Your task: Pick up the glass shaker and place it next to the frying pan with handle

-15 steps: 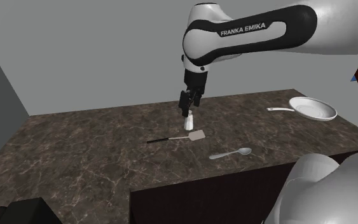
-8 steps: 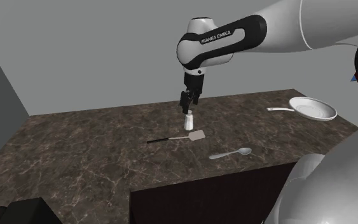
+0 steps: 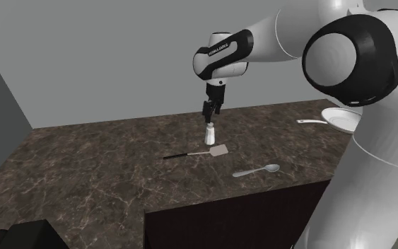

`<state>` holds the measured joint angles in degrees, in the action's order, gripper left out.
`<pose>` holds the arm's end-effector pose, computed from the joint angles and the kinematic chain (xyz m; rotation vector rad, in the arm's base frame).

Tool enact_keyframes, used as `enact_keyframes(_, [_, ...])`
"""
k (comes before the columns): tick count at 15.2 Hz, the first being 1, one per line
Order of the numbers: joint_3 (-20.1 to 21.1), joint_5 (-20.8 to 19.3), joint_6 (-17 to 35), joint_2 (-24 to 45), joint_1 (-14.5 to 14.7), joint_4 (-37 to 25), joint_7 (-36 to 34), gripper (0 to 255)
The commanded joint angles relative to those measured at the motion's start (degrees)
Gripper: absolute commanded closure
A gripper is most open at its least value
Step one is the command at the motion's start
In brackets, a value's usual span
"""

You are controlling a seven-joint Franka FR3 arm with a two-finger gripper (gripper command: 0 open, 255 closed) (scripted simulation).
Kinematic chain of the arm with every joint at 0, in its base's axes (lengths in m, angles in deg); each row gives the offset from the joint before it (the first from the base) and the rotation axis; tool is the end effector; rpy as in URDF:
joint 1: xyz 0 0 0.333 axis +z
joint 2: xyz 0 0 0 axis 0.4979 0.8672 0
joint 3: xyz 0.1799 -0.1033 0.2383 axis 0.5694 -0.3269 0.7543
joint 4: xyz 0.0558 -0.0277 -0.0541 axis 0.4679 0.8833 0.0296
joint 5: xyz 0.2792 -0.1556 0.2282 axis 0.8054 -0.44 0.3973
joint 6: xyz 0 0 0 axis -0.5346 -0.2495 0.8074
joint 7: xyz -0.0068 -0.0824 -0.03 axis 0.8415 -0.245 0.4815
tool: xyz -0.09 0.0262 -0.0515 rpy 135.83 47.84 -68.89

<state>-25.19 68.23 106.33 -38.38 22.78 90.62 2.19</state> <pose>0.4901 -0.2723 0.4267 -3.0929 -0.1377 -0.0483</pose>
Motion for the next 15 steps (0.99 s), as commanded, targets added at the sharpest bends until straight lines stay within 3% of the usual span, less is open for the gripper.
enact_keyframes(1, [-0.57,1.35,0.32,3.36,-0.81,-2.51,2.13,0])
enact_keyframes(9, [-0.22,2.87,5.64,5.93,-0.95,0.51,3.15,0])
enact_keyframes(15, [-0.22,2.87,5.64,5.93,-0.95,0.51,3.15,0])
